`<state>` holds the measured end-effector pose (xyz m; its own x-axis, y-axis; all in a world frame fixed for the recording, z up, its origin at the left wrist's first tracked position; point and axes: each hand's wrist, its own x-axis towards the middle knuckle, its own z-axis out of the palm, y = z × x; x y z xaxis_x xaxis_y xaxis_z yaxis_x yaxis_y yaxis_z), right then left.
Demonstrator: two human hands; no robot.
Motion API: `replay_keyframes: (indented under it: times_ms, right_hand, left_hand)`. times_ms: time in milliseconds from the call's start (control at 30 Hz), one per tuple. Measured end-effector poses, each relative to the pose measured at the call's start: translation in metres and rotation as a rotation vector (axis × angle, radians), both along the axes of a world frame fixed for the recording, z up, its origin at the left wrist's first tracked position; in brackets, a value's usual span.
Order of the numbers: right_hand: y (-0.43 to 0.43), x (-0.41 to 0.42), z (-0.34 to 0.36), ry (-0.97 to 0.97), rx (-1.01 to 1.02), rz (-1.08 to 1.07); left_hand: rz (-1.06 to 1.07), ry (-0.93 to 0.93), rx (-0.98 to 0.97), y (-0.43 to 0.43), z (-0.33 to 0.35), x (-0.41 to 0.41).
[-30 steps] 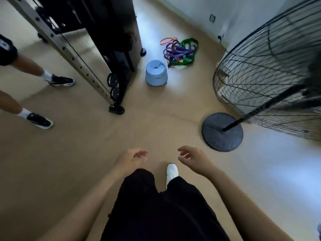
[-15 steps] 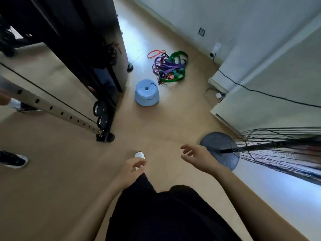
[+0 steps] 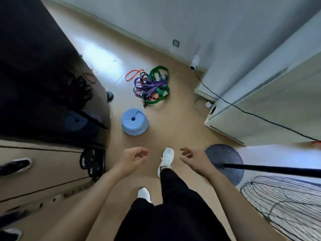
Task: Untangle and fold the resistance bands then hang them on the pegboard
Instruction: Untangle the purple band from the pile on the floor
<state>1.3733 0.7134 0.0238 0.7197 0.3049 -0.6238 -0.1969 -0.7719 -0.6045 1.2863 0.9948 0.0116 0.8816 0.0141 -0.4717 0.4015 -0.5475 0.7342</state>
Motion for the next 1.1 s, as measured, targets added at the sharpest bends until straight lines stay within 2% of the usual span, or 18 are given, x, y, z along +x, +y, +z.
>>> replay_keyframes:
  times_ms: [233, 433, 600, 833, 1100]
  right_hand:
    - [-0.007, 0.146, -0.026, 0.015, 0.087, -0.213]
    - [-0.016, 0.243, -0.021, -0.022, 0.081, -0.258]
    - [-0.011, 0.314, -0.024, 0.011, 0.005, -0.192]
    - [0.025, 0.424, -0.008, 0.115, -0.173, 0.112]
    - [0.095, 0.573, 0.005, 0.073, -0.12, 0.188]
  left_hand:
    - [-0.018, 0.068, -0.023, -0.007, 0.005, 0.117]
    - [0.027, 0.087, -0.081, -0.002, 0.006, 0.202]
    - [0.023, 0.086, -0.13, 0.011, -0.005, 0.3]
    - [0.067, 0.075, -0.17, 0.05, -0.033, 0.456]
    - [0.089, 0.137, -0.109, 0.102, -0.043, 0.583]
